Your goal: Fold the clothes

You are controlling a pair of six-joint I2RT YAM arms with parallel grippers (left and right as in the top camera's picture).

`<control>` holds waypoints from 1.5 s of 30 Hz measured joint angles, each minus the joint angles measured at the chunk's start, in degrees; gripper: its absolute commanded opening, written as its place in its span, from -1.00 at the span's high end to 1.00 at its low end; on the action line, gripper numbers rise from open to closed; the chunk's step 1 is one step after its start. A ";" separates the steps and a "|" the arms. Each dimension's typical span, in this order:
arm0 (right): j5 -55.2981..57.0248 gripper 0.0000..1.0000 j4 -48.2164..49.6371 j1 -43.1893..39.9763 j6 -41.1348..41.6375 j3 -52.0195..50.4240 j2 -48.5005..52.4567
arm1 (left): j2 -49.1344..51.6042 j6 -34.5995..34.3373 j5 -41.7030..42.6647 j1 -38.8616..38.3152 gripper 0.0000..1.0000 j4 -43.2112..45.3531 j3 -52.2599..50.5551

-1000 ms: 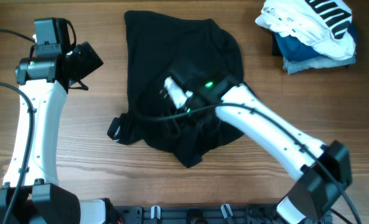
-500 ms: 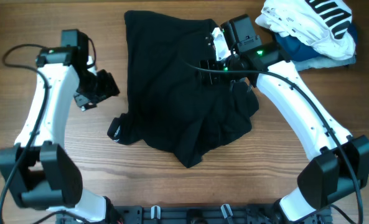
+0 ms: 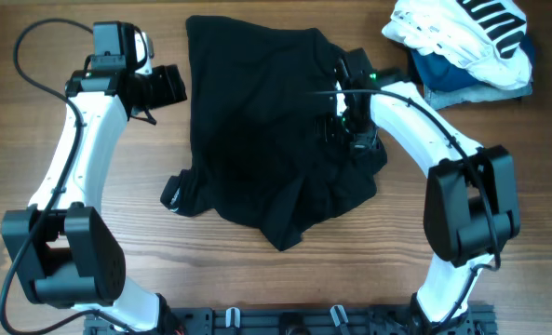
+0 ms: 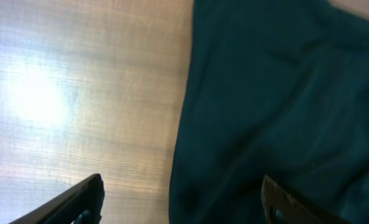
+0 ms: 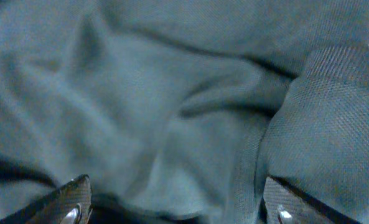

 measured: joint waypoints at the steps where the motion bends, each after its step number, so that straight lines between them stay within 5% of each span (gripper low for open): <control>1: 0.13 -0.79 1.49 -0.46 0.31 -1.62 0.17 | 0.11 0.98 0.35 0.00 -0.66 2.05 0.00; 11: -1.38 -0.81 8.87 -7.45 1.44 -9.70 -1.16 | 9.46 9.11 3.13 -1.33 -0.82 17.49 -0.02; 22: -2.54 -0.92 7.32 -27.61 -4.20 -9.68 -1.57 | 13.05 10.10 6.01 -1.73 -0.87 30.21 -0.11; 26: -2.69 -0.99 3.80 -25.70 -7.19 -9.31 -4.94 | 17.99 10.25 7.26 -4.17 -0.79 40.09 0.33; 34: -2.67 -0.99 2.89 -16.06 -7.50 -7.10 -22.01 | 30.16 12.28 7.45 -10.99 -0.79 31.34 13.84; 45: -2.64 -0.99 2.19 -15.67 -7.50 -7.13 -21.92 | 37.24 20.33 4.39 -16.68 -0.69 34.42 16.96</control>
